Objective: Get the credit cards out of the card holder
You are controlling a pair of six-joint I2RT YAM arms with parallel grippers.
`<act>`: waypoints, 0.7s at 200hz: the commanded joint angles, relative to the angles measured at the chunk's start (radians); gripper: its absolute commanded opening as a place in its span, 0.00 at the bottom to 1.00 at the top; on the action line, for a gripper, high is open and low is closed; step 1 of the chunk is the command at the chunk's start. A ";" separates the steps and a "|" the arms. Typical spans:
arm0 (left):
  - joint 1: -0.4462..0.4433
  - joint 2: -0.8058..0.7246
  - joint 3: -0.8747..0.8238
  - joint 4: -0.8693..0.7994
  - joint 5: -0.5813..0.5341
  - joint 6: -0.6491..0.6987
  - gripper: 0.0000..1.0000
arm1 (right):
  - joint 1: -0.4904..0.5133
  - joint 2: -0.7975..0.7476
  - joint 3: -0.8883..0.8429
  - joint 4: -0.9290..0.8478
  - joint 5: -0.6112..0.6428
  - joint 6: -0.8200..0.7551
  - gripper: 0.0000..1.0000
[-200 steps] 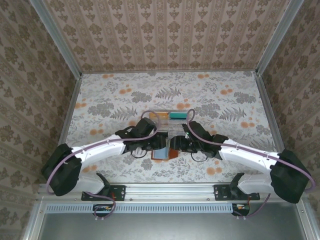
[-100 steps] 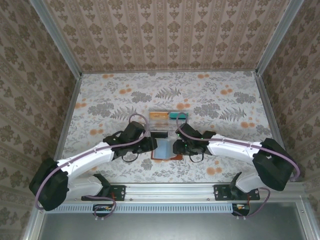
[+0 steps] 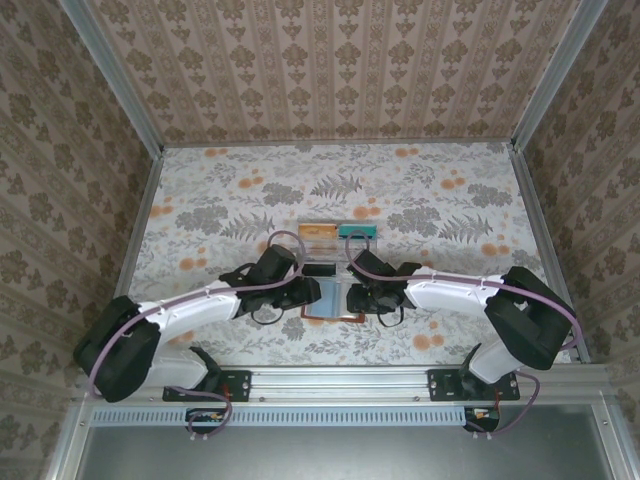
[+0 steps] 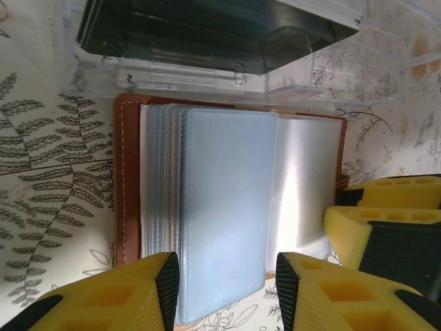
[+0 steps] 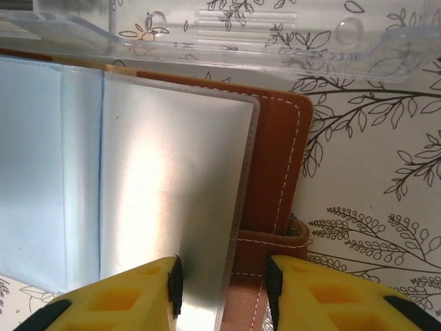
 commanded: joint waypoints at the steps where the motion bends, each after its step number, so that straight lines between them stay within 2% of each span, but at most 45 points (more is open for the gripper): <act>1: -0.005 0.039 0.013 0.031 0.027 -0.005 0.44 | 0.004 0.012 -0.024 -0.016 0.029 -0.010 0.41; 90: -0.028 0.125 0.029 0.086 0.064 -0.008 0.43 | 0.005 0.007 -0.031 -0.008 0.025 -0.007 0.42; 140: -0.044 0.109 0.042 0.101 0.076 -0.002 0.43 | 0.003 0.009 -0.032 -0.003 0.024 -0.003 0.42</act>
